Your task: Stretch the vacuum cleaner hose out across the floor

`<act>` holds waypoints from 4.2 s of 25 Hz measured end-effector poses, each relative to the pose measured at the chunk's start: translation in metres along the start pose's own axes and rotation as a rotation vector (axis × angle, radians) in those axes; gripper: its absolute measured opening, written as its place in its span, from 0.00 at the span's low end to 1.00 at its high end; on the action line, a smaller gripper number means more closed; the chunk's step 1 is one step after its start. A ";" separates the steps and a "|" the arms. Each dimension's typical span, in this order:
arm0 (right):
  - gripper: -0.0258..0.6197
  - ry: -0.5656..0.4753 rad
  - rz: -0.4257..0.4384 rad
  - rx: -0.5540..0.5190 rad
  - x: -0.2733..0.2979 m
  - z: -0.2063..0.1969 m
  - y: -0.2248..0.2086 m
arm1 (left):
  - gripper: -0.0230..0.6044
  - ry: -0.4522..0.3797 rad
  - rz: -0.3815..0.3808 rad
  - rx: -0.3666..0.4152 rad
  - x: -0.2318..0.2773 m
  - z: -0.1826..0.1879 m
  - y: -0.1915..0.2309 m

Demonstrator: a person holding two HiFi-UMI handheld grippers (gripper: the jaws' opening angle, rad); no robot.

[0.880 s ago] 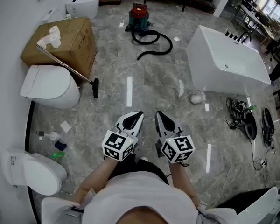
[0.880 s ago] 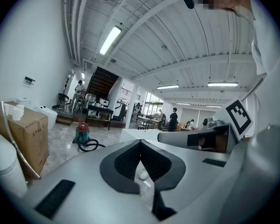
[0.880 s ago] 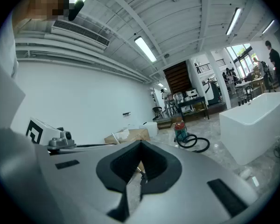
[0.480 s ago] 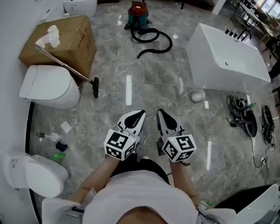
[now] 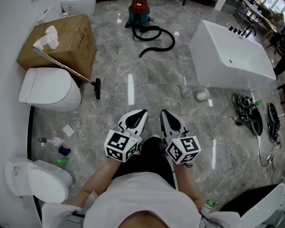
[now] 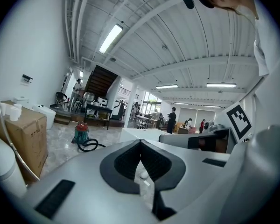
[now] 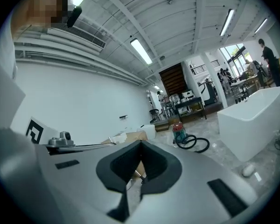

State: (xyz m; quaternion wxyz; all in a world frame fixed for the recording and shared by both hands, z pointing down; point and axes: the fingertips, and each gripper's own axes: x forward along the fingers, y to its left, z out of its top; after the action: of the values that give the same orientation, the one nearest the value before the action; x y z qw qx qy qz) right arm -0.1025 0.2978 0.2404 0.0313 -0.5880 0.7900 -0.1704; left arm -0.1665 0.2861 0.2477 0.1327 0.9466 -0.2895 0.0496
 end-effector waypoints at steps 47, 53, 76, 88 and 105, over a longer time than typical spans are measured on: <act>0.06 0.049 0.097 -0.036 0.351 0.124 -0.267 | 0.04 -0.031 0.165 -0.072 0.361 0.101 0.241; 0.06 0.066 0.099 -0.038 0.362 0.120 -0.271 | 0.04 -0.017 0.178 -0.099 0.365 0.095 0.255; 0.06 0.088 0.028 0.012 0.489 0.141 -0.363 | 0.04 0.039 0.126 -0.094 0.495 0.124 0.356; 0.06 0.082 0.018 0.017 0.612 0.188 -0.425 | 0.04 0.062 0.098 -0.069 0.597 0.171 0.461; 0.06 0.095 0.002 -0.001 0.751 0.225 -0.498 | 0.04 0.037 0.019 -0.079 0.703 0.206 0.566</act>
State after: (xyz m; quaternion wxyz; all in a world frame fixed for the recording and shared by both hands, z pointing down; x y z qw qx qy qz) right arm 0.1807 -0.5851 0.2945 -0.0065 -0.5785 0.7912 -0.1981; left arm 0.1010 -0.5984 0.2959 0.1747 0.9369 -0.2975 0.0571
